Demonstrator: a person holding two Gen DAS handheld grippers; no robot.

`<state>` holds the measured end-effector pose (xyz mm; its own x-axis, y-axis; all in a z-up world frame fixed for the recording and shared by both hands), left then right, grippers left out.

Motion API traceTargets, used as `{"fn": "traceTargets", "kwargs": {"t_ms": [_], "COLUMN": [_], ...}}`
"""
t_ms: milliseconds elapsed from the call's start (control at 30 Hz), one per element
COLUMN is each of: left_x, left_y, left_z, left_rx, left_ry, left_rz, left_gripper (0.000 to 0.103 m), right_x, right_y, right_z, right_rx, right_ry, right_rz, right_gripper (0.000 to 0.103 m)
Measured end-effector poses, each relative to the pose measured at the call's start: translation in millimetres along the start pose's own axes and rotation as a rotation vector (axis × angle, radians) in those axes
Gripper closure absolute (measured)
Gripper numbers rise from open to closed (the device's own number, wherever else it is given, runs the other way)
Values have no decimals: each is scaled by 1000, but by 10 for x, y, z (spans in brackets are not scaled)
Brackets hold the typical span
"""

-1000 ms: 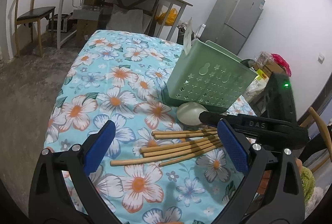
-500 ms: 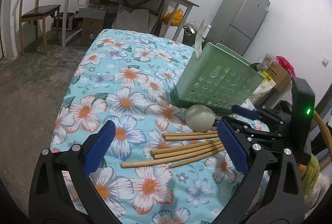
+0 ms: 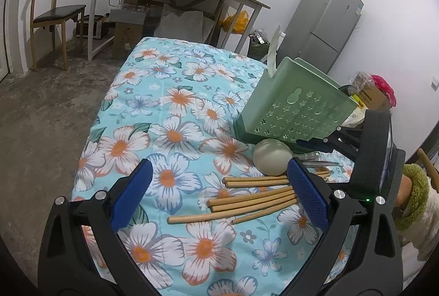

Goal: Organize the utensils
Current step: 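Move the right tool to the white ladle lying beside the green holder, then close the right tool on the white ladle handle and lift it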

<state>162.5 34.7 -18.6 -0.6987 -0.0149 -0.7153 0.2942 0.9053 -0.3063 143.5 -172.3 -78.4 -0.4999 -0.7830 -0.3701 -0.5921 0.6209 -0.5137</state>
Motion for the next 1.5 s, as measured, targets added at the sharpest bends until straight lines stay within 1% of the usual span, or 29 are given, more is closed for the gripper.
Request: {"fn": "traceTargets", "kwargs": {"t_ms": [67, 167, 367, 400, 433, 567, 667, 733, 900, 1033, 1200, 1300, 1400, 1500], "left_x": [-1, -3, -12, -18, -20, -29, -25, -18, -14, -15, -8, -2, -2, -12], "left_y": [0, -3, 4, 6, 7, 26, 40, 50, 55, 11, -104, -213, -326, -441], "left_z": [19, 20, 26, 30, 28, 18, 10, -1, -62, -146, -235, -263, -270, -253], "left_rx": [2, 5, 7, 8, 8, 4, 4, 2, -17, -21, -1, 11, 22, 40], "left_ry": [9, 10, 13, 15, 16, 20, 24, 26, 16, -5, -28, -31, -36, -40], "left_rz": [-3, -2, -12, -15, -17, -18, -22, -27, -26, -12, 7, 28, 50, 62], "left_gripper": [8, 8, 8, 8, 8, 8, 8, 8, 8, 8, 8, 8, 8, 8], "right_x": [-50, -120, -255, -289, -284, -366, -406, -444, -502, -401, -202, -38, 187, 403], "right_y": [-26, -43, -4, 7, -10, 37, 78, 84, -17, -163, -342, -453, -596, -691], "right_z": [-9, -38, -35, -28, -6, 51, 43, 41, -92, -360, -800, -1062, -1318, -1477], "right_rx": [-7, 7, 23, 30, 32, 55, 105, 144, 187, 215, 267, 310, 345, 352], "right_ry": [-26, -59, -115, -127, -131, -134, -148, -168, -205, -250, -313, -345, -370, -390], "right_rz": [29, 55, 80, 82, 83, 68, 52, 51, 133, 213, 327, 410, 526, 634], "right_gripper": [65, 65, 66, 67, 72, 80, 87, 95, 96, 98, 98, 98, 98, 98]}}
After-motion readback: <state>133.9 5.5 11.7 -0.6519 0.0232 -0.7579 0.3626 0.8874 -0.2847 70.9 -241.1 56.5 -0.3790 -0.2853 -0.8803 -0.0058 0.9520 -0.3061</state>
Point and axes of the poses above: each gripper's, at about its wrist camera, not at the fingertips, and z roughly the way its jaws point, y to its left, x to its underside, the point moved 1 cm from there along z, roughly the way its jaws point, and after that the axes turned 5 degrees about -x, right-handed, at the moved point
